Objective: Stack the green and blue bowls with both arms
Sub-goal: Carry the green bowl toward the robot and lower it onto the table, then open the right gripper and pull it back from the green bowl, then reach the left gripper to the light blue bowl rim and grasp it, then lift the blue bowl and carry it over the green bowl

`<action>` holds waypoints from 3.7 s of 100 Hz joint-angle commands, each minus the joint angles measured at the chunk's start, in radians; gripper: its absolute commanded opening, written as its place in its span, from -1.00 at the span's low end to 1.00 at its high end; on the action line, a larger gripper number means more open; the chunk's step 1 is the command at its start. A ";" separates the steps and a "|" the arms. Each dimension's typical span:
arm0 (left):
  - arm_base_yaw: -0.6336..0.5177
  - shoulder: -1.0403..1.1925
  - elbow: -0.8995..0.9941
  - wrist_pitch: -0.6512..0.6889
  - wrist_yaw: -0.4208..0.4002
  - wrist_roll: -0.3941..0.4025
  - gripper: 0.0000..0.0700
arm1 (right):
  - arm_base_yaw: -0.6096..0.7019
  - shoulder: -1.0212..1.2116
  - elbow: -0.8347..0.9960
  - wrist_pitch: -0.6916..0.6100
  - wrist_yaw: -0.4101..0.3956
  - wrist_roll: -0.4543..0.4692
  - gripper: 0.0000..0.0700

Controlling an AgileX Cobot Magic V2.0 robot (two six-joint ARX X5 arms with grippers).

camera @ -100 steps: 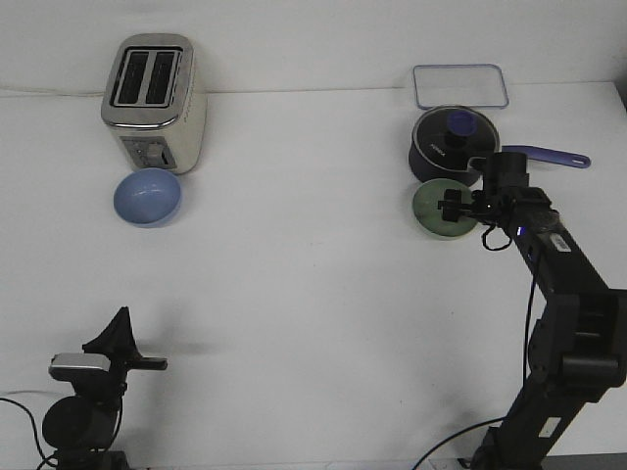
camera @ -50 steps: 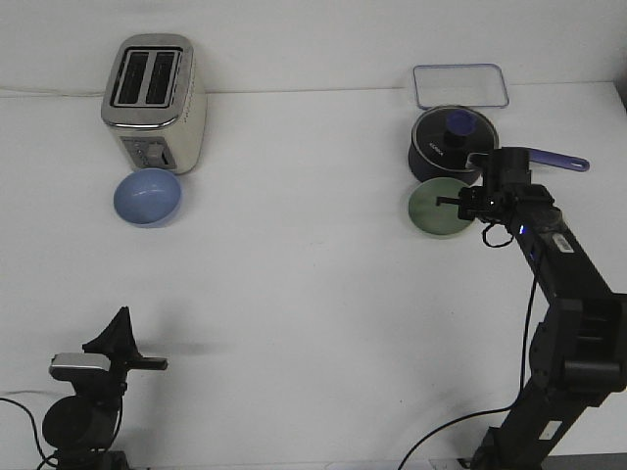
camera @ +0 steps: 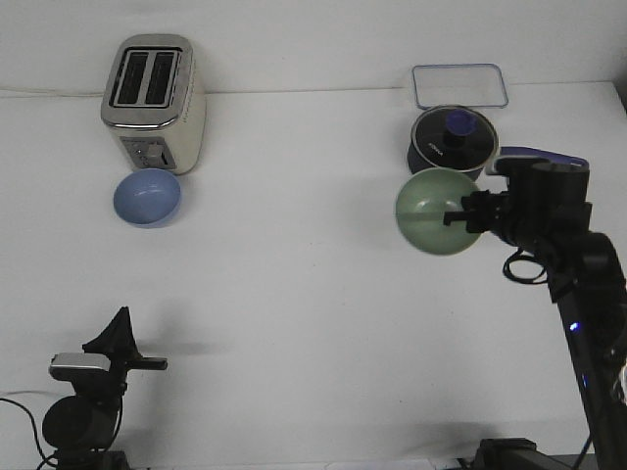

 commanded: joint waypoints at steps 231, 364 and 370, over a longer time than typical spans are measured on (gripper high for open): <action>0.190 1.675 1.418 -0.500 0.141 -0.280 0.59 | 0.341 -0.601 -0.782 0.440 0.130 0.067 -0.20; 0.148 1.495 1.517 -0.809 0.424 -0.100 -0.96 | 0.341 -0.601 -0.782 0.459 0.130 0.069 -0.20; 0.106 1.446 1.513 -0.851 0.444 -0.074 -0.96 | 0.341 -0.601 -0.782 0.460 0.130 0.069 -0.20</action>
